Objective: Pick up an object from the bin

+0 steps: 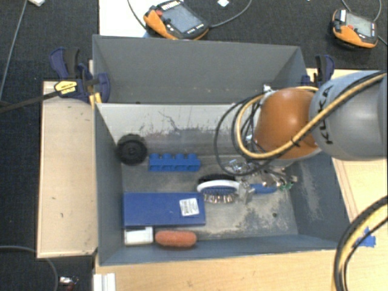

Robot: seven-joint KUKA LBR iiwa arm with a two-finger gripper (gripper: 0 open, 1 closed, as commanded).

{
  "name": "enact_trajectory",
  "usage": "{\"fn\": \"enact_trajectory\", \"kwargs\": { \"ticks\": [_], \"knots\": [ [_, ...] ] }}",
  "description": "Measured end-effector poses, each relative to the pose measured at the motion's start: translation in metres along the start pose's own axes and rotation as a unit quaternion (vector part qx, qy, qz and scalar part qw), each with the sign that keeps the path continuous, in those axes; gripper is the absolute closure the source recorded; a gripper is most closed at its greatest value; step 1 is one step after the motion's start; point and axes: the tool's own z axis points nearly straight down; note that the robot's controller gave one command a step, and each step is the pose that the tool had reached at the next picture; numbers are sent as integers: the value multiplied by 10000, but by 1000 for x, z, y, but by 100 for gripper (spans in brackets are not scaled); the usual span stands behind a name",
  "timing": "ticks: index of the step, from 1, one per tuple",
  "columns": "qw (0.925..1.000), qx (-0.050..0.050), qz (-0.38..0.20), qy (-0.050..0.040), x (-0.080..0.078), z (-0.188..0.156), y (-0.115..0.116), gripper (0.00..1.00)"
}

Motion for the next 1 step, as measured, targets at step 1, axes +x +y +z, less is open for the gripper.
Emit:
{"fn": "enact_trajectory", "kwargs": {
  "ticks": [1],
  "knots": [
    [10000, 19, 88, -19, -15, 7, 3, 100]
  ]
}}
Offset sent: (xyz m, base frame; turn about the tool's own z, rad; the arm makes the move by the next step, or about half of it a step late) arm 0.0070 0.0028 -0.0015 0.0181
